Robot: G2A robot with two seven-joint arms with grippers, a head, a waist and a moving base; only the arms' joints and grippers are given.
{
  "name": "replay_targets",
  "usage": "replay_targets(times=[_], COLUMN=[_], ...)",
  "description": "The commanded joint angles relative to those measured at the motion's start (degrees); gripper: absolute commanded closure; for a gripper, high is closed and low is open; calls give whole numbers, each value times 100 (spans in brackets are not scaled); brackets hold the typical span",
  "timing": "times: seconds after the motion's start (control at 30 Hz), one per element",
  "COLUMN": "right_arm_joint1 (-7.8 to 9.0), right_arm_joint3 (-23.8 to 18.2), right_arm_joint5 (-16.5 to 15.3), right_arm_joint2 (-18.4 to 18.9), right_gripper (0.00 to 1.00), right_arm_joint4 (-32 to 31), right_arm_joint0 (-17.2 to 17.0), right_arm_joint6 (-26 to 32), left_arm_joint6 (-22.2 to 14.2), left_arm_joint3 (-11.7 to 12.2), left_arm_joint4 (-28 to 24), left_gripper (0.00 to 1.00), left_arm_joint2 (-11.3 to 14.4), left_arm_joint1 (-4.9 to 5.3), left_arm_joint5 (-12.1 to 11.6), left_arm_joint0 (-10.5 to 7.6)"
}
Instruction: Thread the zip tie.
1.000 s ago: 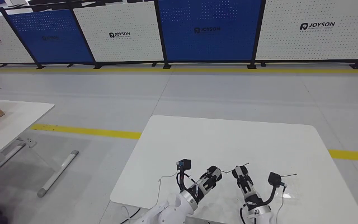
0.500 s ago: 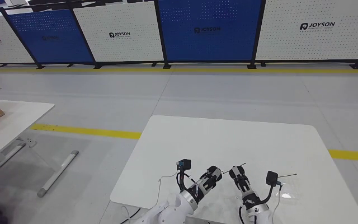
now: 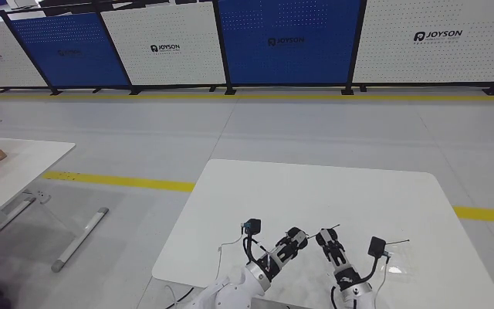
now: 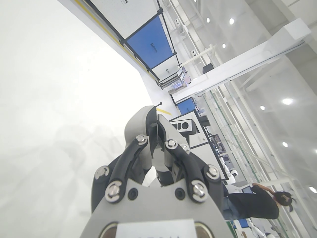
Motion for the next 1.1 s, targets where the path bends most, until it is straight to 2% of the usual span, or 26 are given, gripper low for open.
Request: replay_targets(times=[0.0,0.33,0.63,1.07], right_arm_joint1=[-1,-4,22,4], right_arm_joint3=[-11,53,-47,-35], right_arm_joint5=[-19,-2,-132,-56], right_arm_joint2=[-8,-43,151,81], right_gripper=[100,100,100,100], right_arm_joint4=[35,118,24,-402], right_arm_joint0=[-2,57,-92,-116], right_arm_joint6=[32,169,-65,-438], left_arm_joint6=[-13,-5,37,68], left_arm_joint3=[-4,-66,-79,-109], left_arm_joint4=[55,80,479,664], left_gripper=[100,100,100,100], left_arm_joint2=[10,53,25,90], left_arm_joint1=[-2,-21,-13,-39], left_arm_joint5=[55,-26,292,501], left_arm_joint0=[-1,16,39,45])
